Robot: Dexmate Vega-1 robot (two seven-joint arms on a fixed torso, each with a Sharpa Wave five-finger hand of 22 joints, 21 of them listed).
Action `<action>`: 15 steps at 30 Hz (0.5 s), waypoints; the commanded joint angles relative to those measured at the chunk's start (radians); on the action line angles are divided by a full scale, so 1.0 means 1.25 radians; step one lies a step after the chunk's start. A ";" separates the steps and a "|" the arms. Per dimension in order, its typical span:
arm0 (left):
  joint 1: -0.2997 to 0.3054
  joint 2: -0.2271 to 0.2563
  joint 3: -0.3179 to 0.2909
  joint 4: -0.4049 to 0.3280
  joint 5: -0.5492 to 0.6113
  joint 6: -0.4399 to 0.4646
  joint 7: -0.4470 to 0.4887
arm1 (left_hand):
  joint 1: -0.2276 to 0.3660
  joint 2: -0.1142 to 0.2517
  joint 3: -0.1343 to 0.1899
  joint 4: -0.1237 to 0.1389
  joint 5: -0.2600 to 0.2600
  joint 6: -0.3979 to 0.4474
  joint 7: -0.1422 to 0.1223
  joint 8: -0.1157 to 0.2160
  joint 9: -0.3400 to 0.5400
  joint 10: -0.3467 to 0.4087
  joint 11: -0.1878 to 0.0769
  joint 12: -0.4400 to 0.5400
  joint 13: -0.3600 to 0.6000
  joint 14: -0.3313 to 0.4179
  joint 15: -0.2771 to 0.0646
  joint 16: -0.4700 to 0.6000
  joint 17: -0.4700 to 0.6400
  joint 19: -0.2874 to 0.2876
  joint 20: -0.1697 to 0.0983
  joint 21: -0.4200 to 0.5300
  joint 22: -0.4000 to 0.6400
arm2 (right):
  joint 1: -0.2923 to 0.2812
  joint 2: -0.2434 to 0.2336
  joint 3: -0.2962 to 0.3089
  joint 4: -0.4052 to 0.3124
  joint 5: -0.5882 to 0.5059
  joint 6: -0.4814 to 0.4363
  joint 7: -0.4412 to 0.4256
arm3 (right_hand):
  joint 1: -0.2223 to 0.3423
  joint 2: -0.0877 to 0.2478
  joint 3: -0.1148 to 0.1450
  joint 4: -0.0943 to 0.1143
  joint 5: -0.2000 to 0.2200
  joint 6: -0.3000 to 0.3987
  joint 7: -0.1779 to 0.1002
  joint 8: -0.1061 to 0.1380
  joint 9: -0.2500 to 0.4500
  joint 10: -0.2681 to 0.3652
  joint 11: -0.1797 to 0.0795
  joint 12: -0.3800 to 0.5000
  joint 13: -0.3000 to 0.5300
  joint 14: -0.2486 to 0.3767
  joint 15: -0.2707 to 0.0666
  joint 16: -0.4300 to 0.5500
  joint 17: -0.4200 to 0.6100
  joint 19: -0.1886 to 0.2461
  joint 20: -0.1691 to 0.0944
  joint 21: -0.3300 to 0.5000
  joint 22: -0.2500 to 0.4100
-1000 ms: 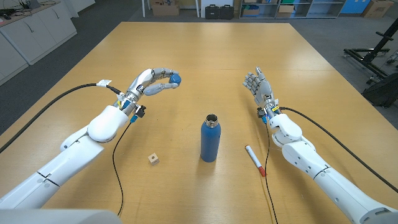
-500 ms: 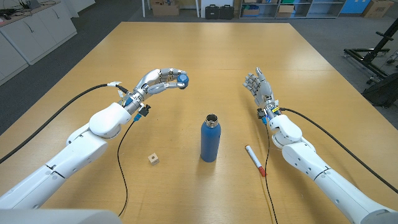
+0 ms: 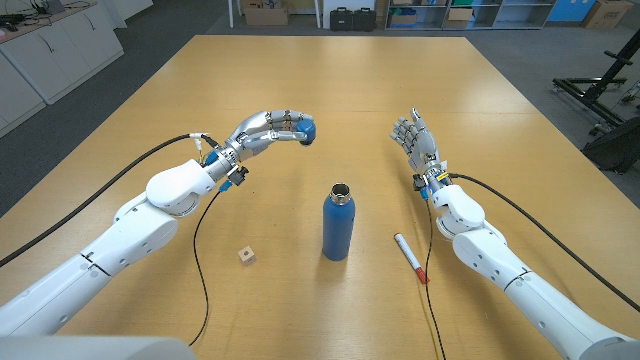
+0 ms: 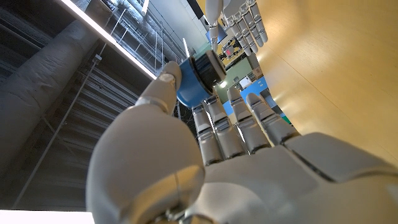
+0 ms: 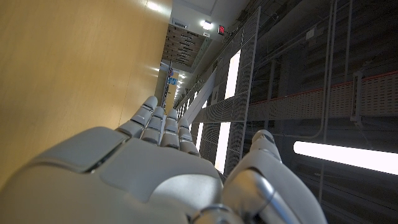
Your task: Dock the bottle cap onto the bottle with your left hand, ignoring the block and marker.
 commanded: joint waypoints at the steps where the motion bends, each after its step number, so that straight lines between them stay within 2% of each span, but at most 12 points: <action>1: -0.005 0.059 -0.008 -0.045 -0.067 0.055 -0.037 | -0.018 0.027 0.030 0.024 0.005 0.092 -0.066 0.019 0.006 0.109 -0.097 0.008 0.007 0.007 -0.131 0.000 0.002 0.001 -0.006 0.001 0.001 | -0.006 -0.001 0.001 -0.008 -0.004 0.004 -0.004 | 0.003 0.007 -0.001 0.002 0.000 0.005 0.005 -0.003 0.004 0.005 0.003 0.000 0.001 0.005 0.003 -0.001 0.002 0.004 -0.001 -0.002 0.005; 15: -0.044 0.086 0.004 -0.063 -0.106 0.083 -0.095 | -0.020 0.027 0.032 0.022 0.006 0.090 -0.066 0.017 0.006 0.109 -0.097 0.006 0.007 0.007 -0.132 -0.001 0.001 -0.002 -0.006 0.000 0.001 | -0.027 -0.014 0.005 -0.045 -0.012 -0.009 -0.022 | 0.003 0.007 -0.002 0.002 0.000 0.006 0.004 -0.002 0.004 0.005 0.002 0.000 0.001 0.005 0.003 -0.001 0.002 0.006 -0.002 -0.003 0.005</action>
